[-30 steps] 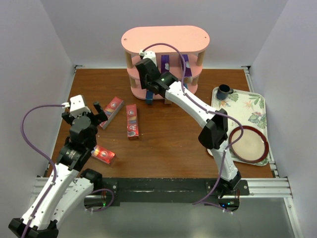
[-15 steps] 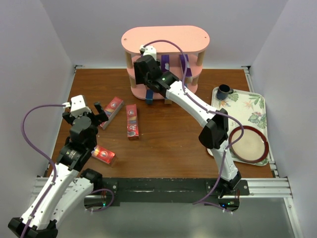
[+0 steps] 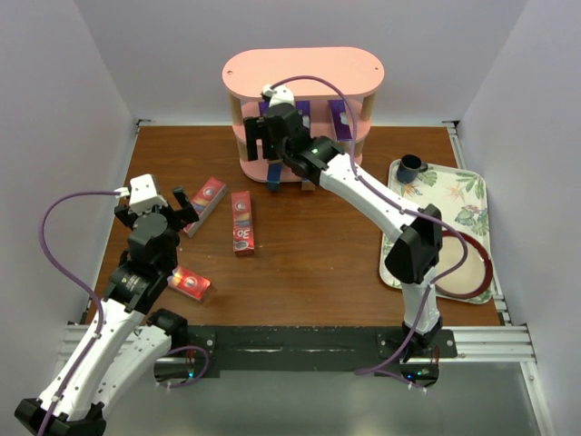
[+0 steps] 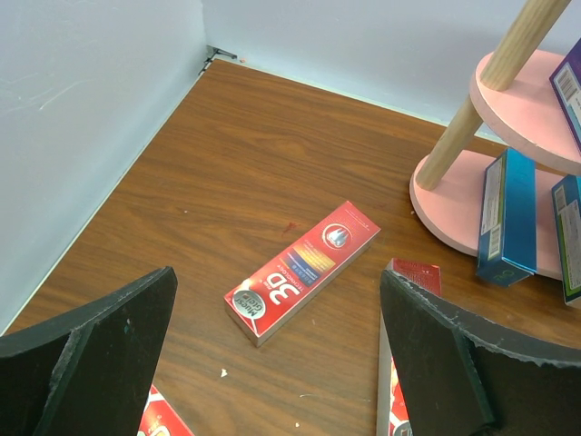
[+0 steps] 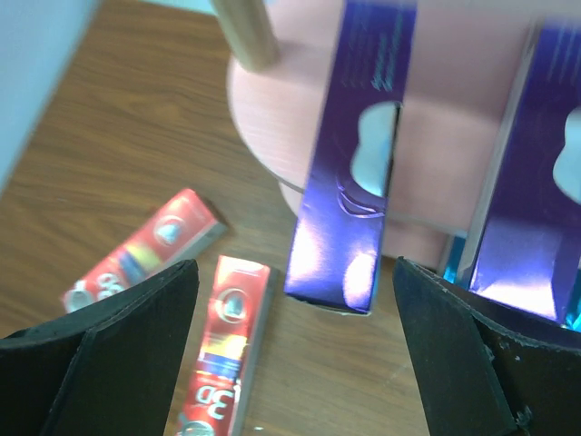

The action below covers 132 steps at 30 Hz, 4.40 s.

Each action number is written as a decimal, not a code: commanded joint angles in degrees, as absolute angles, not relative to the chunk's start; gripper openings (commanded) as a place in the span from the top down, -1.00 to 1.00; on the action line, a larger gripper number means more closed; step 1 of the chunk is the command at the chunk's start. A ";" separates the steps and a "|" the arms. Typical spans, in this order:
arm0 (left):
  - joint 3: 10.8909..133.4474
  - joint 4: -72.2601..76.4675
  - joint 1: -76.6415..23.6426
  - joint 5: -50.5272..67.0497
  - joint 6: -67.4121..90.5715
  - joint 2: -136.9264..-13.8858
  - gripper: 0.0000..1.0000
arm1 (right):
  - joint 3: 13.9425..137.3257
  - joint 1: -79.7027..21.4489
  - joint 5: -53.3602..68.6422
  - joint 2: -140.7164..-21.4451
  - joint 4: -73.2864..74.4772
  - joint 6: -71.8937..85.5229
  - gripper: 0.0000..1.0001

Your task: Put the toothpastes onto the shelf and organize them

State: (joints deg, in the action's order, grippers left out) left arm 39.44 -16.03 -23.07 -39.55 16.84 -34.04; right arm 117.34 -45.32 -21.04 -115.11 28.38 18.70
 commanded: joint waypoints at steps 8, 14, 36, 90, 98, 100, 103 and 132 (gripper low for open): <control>38.58 -14.59 -23.47 -40.08 15.73 -33.40 -0.99 | 117.43 -45.44 -20.02 -113.29 25.40 18.63 -0.85; 38.58 -14.59 -23.47 -39.81 15.64 -33.31 -1.00 | 114.70 -45.35 -24.00 -112.15 24.43 18.72 -0.89; 38.50 -14.50 -23.47 -39.55 15.56 -33.49 -1.00 | 118.04 -45.44 -12.39 -115.49 23.99 18.46 -0.91; 38.15 -13.89 -23.38 -38.32 15.21 -34.80 -1.00 | 117.16 -45.79 -2.99 -116.01 23.03 6.68 -0.97; 38.14 -13.80 -23.38 -38.06 15.21 -35.07 -1.00 | 117.95 -45.44 -2.82 -116.37 22.76 6.15 -0.97; 38.06 -13.80 -23.38 -37.79 15.21 -35.16 -0.99 | 117.34 -45.35 -1.42 -115.50 22.50 6.15 -0.97; 37.97 -13.62 -23.38 -37.10 15.03 -35.33 -0.99 | 116.02 -45.35 -0.09 -113.83 22.50 6.33 -0.97; 31.47 -17.50 -31.63 -17.11 36.11 -47.89 -1.00 | 53.18 -44.91 -18.19 -60.21 11.86 12.13 -0.97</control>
